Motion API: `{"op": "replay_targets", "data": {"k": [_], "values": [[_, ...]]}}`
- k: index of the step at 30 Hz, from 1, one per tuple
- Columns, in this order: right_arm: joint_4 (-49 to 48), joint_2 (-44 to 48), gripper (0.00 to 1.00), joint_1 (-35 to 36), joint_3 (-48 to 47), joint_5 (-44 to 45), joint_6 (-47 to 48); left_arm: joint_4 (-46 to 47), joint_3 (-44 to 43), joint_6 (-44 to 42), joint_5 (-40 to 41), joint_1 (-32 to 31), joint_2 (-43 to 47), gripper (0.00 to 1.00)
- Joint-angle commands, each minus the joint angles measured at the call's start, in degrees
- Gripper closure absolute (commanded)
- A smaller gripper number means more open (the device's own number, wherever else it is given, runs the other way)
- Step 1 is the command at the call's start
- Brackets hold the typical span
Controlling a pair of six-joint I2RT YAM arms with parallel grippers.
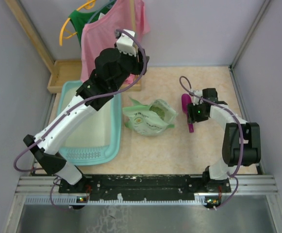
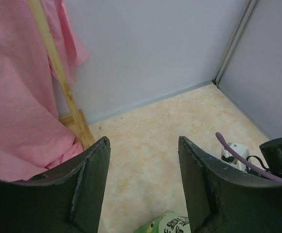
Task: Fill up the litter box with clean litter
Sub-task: Pick up the spatula from the center of the board.
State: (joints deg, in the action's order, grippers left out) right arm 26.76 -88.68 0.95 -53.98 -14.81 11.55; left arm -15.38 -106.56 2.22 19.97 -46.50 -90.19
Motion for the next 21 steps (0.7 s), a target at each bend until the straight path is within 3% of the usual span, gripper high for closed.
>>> {"op": "replay_targets", "data": {"k": [1, 7, 12, 14, 16, 17, 21], "values": [[-1.1, -1.8, 0.49, -0.4, 0.1, -2.2, 0.6, 1.3, 0.8, 1.5, -1.1, 0.2, 1.3, 0.36], [-1.0, -4.1, 0.52, -0.4, 0.4, -2.0, 0.4, 1.1, 1.2, 1.6, -1.6, 0.1, 1.3, 0.36], [-2.5, -3.3, 0.62, -0.3, 1.8, 0.4, 1.6, 1.4, 2.3, 1.9, -1.6, 0.2, 1.7, 0.36], [-3.3, -2.1, 0.72, -0.3, 2.5, 1.0, 2.8, 1.6, 2.8, 1.9, -1.6, 0.2, 1.8, 0.36], [-3.6, -1.0, 0.94, -0.4, 2.7, 2.3, 4.2, 1.8, 3.1, 1.9, -1.6, 0.2, 1.7, 0.36], [-3.5, -0.6, 1.0, -0.4, 2.6, 2.7, 5.0, 1.9, 3.1, 1.8, -1.7, 0.2, 1.6, 0.36], [-5.2, 5.7, 1.0, -0.3, 3.6, 4.2, 9.1, 1.5, 2.6, 1.8, -2.6, 0.2, 0.8, 0.35]]}}
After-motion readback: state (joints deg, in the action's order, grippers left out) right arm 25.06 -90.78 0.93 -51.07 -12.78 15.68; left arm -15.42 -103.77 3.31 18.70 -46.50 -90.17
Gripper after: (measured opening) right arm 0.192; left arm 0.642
